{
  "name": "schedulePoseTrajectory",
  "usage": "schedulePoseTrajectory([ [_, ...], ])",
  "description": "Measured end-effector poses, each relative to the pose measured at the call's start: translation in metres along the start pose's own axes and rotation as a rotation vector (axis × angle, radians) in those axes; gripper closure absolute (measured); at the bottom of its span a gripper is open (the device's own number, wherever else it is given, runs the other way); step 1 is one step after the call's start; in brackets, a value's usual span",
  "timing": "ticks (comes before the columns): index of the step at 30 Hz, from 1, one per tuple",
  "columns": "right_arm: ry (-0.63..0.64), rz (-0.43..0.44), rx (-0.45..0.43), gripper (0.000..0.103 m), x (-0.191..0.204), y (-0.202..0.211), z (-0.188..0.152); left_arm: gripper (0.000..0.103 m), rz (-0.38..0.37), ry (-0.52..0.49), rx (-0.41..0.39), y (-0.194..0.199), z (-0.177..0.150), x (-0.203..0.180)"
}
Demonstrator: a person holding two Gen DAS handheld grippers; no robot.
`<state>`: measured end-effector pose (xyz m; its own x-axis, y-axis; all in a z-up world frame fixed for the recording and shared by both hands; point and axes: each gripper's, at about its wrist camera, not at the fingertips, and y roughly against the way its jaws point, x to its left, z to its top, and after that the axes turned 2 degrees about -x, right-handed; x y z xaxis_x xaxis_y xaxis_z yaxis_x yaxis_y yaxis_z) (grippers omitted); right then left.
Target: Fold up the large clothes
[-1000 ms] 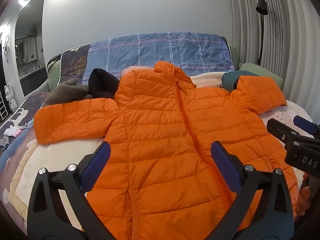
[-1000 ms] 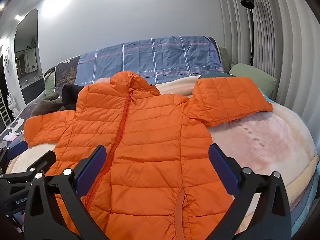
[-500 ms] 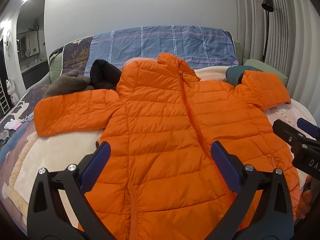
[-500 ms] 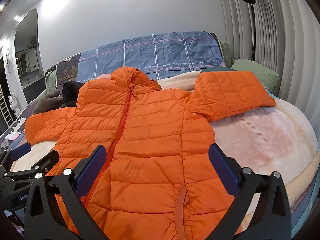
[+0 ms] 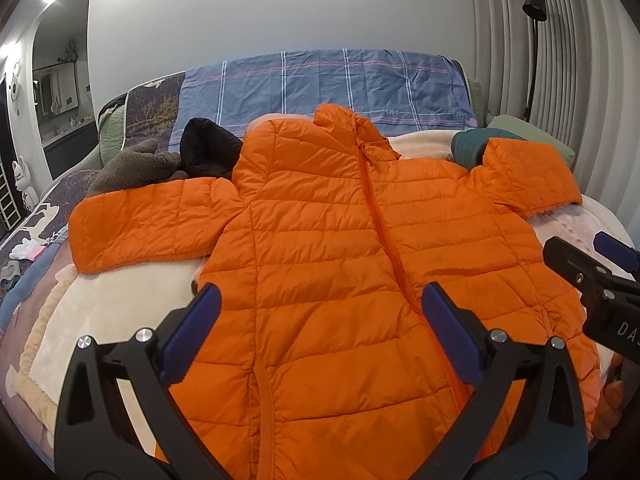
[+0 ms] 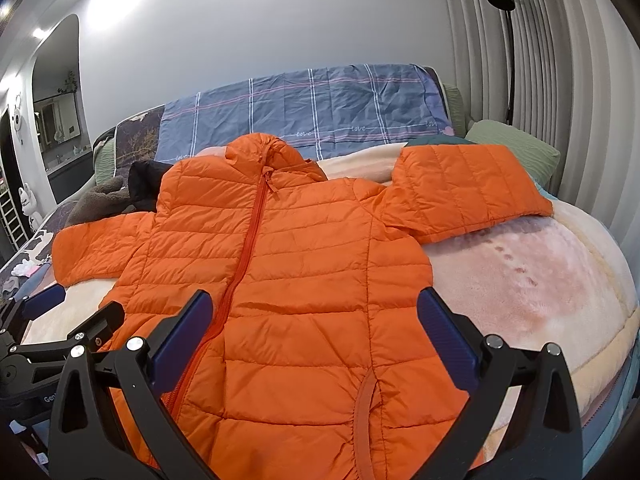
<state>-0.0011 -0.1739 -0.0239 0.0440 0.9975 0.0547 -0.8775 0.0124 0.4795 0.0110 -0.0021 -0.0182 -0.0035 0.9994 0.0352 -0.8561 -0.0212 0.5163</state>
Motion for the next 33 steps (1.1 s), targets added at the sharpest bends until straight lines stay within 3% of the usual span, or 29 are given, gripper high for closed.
schedulePoseTrajectory([
  [17,0.0,-0.004,0.001,0.001,-0.001,0.002,-0.001,0.002,0.003,-0.023,-0.011,0.002,0.001,-0.005],
  [33,0.0,-0.015,0.002,0.001,-0.005,0.002,0.001,0.002,0.004,-0.06,-0.069,0.012,0.003,-0.009],
])
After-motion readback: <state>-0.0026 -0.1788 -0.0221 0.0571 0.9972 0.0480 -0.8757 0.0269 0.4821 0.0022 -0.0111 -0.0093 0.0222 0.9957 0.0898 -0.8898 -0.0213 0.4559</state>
